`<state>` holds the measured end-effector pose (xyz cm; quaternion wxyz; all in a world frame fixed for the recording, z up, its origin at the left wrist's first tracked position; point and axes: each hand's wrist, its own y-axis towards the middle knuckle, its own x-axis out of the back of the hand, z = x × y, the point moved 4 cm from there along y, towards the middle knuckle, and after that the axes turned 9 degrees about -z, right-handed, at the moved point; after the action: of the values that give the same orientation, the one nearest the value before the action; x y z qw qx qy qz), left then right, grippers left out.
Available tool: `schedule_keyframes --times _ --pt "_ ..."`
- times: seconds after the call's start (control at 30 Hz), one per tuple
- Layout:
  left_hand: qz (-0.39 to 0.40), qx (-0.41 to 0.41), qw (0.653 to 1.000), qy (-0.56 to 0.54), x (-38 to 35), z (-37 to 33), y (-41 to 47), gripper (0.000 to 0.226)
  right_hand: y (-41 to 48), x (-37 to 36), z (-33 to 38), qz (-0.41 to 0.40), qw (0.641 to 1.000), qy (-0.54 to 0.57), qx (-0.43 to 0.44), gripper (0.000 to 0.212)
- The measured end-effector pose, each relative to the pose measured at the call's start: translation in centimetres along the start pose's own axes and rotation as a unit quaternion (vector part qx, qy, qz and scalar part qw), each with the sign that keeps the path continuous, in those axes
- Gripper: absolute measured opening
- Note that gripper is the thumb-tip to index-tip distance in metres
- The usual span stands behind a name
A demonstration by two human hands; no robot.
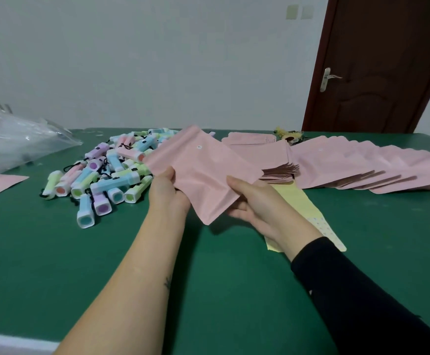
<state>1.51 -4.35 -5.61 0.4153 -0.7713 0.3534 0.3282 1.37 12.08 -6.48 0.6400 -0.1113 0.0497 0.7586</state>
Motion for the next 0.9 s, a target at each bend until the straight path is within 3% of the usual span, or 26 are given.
schedule_keyframes --times 0.2,0.47,0.6,0.7,0.77,0.9 --pt "-0.023 -0.051 0.997 0.057 0.3 -0.6 0.6 0.023 0.3 1.7 1.0 -0.038 0.998 -0.044 0.032 0.010" --pt "-0.022 -0.039 0.996 0.072 0.4 -0.5 1.0 0.005 -0.1 1.8 1.5 -0.082 0.989 -0.115 0.044 0.021" --pt "0.055 -0.005 0.981 0.185 -0.2 0.7 0.9 0.015 0.0 5.2 2.9 -0.135 0.991 0.011 0.022 0.030" --pt "0.114 -0.015 0.952 0.284 -0.7 2.5 -0.1 0.018 0.6 9.4 5.0 -0.223 0.958 0.175 0.043 0.034" --pt "0.164 -0.056 0.915 0.366 -1.2 3.7 -1.0 0.018 1.3 12.1 6.0 -0.298 0.924 0.227 0.077 0.027" --pt "0.260 -0.176 0.771 0.554 -2.0 6.1 -2.7 0.022 3.0 15.4 7.0 -0.393 0.890 0.192 0.131 0.024"
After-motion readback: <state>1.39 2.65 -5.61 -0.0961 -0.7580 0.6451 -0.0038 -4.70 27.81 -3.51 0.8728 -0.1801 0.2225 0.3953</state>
